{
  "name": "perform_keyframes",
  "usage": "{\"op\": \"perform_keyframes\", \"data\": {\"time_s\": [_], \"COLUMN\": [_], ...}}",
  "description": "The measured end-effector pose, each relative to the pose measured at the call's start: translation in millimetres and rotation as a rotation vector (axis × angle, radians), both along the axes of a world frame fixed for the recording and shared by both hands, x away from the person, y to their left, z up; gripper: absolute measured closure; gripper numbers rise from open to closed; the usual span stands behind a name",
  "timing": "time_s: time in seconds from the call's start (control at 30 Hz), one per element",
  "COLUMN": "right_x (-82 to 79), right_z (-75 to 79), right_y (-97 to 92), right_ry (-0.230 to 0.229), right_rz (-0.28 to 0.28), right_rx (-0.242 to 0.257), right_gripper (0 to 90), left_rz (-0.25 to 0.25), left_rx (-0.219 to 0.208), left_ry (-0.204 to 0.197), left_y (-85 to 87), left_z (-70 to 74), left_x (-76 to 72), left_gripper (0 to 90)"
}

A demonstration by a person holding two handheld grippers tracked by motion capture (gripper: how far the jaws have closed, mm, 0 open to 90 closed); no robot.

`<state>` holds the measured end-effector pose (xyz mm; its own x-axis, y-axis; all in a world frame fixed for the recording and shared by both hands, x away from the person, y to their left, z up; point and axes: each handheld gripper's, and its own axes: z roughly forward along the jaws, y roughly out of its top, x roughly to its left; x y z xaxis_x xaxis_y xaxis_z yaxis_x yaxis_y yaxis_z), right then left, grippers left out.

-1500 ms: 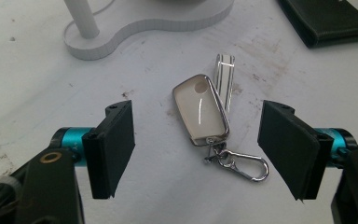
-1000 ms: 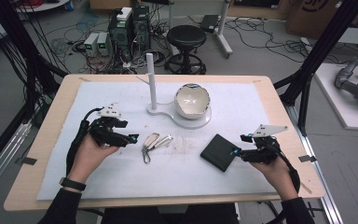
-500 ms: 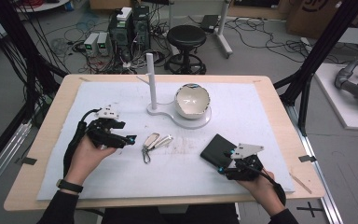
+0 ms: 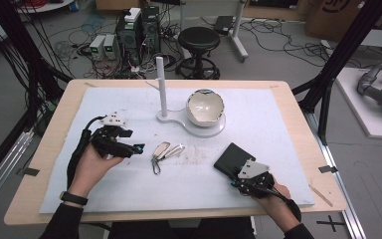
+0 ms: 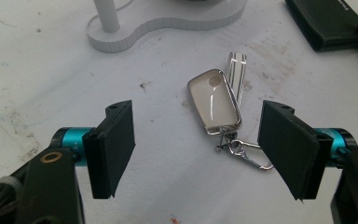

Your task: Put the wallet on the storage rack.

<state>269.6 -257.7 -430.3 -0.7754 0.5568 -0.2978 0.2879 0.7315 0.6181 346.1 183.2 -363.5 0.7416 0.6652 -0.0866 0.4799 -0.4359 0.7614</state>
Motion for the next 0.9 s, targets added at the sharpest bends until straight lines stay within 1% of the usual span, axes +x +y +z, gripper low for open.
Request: {"op": "perform_keyframes", "data": {"time_s": [0.03, 0.07, 0.1, 0.13, 0.17, 0.2, 0.23, 0.3, 0.47, 0.5, 0.6, 0.77, 0.8, 0.83, 0.9], "right_x": [0.0, -1.5, -1.5, -2.5, -2.5, -4.0, -4.3, -4.6, -5.1, -5.1, -5.7, -5.4, -5.4, -4.8, -4.1], "right_z": [0.0, 0.9, 0.9, 1.4, 1.4, 2.1, 2.6, 3.7, 11.6, 11.6, 20.4, 30.7, 30.7, 35.9, 38.4], "right_y": [0.0, 0.4, 0.4, 0.6, 0.6, 0.7, 0.4, -0.1, -6.2, -6.2, -10.3, -12.5, -12.5, -12.7, -12.7], "right_ry": [0.000, -0.012, -0.012, -0.023, -0.023, -0.036, -0.044, -0.047, -0.057, -0.057, -0.080, -0.104, -0.104, -0.122, -0.131], "right_rz": [0.000, 0.006, 0.006, 0.012, 0.012, 0.013, 0.016, 0.022, 0.024, 0.024, 0.029, 0.028, 0.028, 0.027, 0.024], "right_rx": [0.000, -0.005, -0.005, -0.012, -0.012, -0.014, -0.020, -0.021, 0.017, 0.017, 0.044, 0.061, 0.061, 0.064, 0.068], "right_gripper": [68.1, 72.8, 72.8, 76.9, 76.9, 81.1, 82.7, 83.2, 85.2, 85.2, 85.6, 85.8, 85.8, 85.8, 85.8], "left_rz": [0.000, -0.003, -0.002, -0.002, -0.002, -0.001, -0.002, -0.002, -0.004, -0.002, -0.002, -0.003, -0.003, -0.003, -0.001], "left_rx": [0.000, 0.001, 0.002, 0.000, 0.000, 0.000, 0.000, 0.001, 0.006, 0.004, 0.007, 0.007, 0.007, 0.006, 0.004], "left_ry": [0.000, 0.000, -0.002, -0.001, -0.001, -0.002, -0.001, -0.002, 0.000, 0.001, 0.002, 0.000, 0.000, -0.002, -0.004], "left_y": [0.0, 0.2, 0.3, 0.1, 0.1, 0.0, -0.1, -0.1, -0.4, -0.8, -1.7, -2.1, -2.1, -2.1, -2.1], "left_z": [0.0, 0.2, 0.2, 0.2, 0.2, 0.1, 0.1, -0.1, -0.7, -1.0, -1.5, -1.3, -1.3, -1.2, -1.1], "left_x": [0.0, 0.0, 0.0, -0.1, -0.1, -0.1, 0.0, 0.2, 1.1, 1.2, 1.8, 1.8, 1.8, 1.8, 1.7], "left_gripper": [27.3, 27.3, 27.3, 27.3, 27.3, 27.3, 27.2, 27.3, 27.3, 27.3, 27.3, 27.3, 27.3, 27.3, 27.2]}}
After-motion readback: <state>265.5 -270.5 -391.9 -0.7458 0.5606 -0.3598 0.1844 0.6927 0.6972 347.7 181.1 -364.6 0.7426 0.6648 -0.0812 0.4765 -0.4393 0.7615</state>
